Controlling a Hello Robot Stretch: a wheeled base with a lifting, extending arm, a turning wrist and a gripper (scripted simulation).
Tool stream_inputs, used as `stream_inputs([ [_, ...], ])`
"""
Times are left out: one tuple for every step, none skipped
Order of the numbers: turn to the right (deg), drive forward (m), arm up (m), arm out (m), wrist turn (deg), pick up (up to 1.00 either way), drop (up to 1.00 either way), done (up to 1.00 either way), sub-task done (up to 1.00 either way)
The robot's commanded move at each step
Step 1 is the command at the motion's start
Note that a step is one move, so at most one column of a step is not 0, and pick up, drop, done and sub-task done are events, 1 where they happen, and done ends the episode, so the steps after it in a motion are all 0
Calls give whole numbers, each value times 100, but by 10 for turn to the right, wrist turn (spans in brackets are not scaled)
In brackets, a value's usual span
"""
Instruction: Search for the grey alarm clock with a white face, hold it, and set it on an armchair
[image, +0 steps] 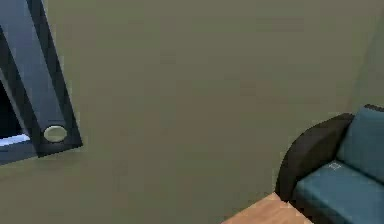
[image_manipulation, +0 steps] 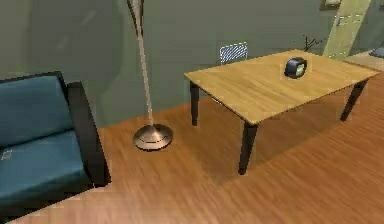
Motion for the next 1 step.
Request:
stream_inputs([
  [450,0,0,0,0,0,0,0,0],
])
